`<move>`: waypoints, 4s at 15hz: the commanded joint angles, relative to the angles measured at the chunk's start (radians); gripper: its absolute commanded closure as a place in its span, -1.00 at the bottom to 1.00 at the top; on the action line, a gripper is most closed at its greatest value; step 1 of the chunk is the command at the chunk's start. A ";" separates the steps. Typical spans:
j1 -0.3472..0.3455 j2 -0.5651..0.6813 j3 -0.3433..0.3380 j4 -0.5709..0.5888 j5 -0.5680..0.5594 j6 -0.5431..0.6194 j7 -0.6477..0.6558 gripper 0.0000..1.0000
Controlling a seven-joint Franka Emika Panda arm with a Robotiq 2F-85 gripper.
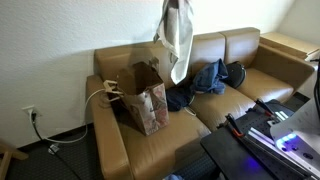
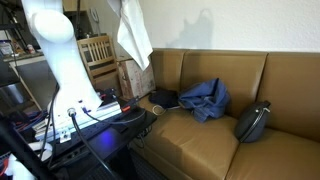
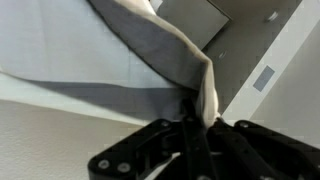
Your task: Pick the white cloth on the couch and put it in the bag
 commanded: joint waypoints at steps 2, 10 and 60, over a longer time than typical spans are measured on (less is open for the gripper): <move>-0.002 0.003 0.002 -0.002 0.000 -0.003 0.003 0.96; -0.002 0.002 0.002 -0.006 0.000 -0.005 0.003 0.96; 0.312 0.171 0.280 0.770 -0.698 -0.005 -0.051 0.99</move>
